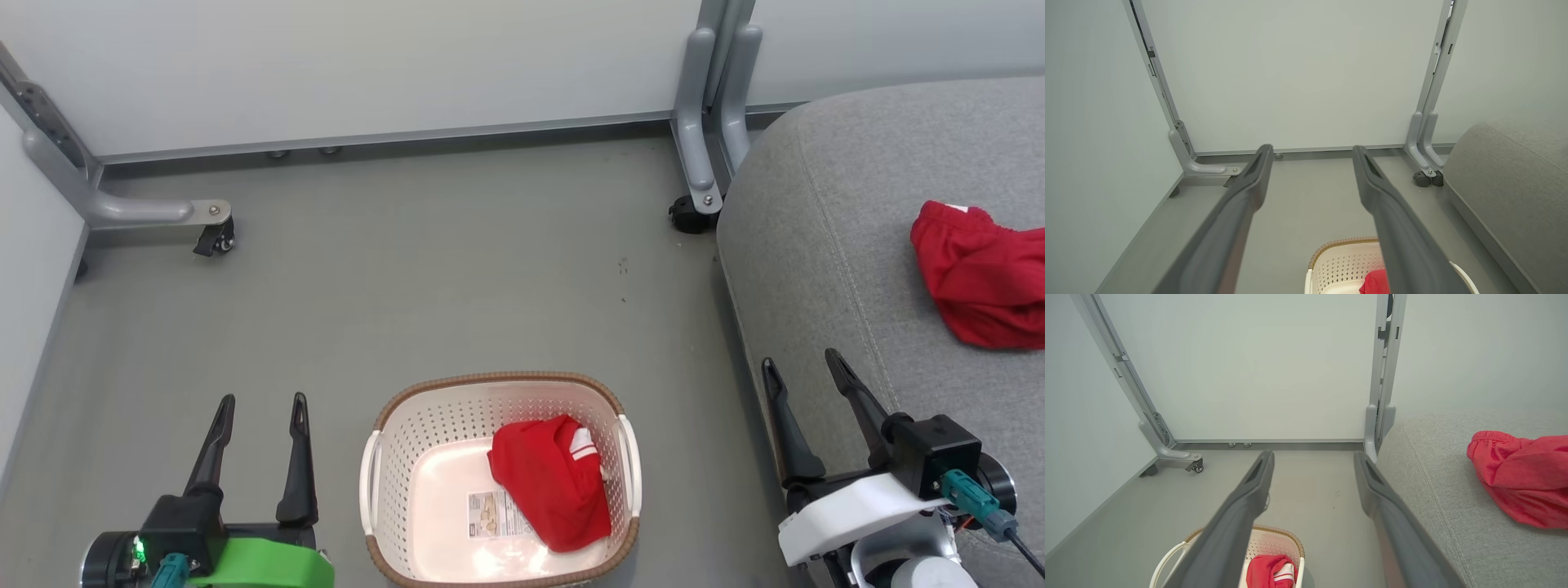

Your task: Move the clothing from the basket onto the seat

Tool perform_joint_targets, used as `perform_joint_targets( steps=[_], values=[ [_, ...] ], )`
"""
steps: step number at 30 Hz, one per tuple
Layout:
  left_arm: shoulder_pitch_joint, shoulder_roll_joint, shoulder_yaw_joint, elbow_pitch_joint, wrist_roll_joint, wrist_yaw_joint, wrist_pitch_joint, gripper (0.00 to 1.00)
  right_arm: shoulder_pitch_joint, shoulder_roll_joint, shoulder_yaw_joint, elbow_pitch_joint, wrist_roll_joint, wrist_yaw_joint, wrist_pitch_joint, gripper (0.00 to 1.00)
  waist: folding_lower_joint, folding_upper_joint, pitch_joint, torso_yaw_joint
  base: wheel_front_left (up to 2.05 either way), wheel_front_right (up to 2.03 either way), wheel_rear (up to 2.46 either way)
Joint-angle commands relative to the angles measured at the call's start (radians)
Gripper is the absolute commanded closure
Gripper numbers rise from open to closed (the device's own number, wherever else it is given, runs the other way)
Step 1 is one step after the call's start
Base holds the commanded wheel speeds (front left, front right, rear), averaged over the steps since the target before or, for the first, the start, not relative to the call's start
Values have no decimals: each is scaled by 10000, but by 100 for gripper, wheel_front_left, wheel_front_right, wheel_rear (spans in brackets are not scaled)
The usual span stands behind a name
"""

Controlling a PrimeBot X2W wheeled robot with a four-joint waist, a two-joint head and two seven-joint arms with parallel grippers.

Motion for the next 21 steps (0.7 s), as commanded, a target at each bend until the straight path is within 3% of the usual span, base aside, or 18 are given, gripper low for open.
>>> perform_joint_targets(
  steps=[1,21],
  values=[
    [185,-9,63,31,89,-75,-29,0,158,-18,19,-39,49,1,37,0,1,0,-143,-32,0,0,0],
    [545,-390,259,628,306,-527,-30,0,406,-18,146,-88,21,1,205,0,1,0,-524,-7,0,0,0]
  ],
)
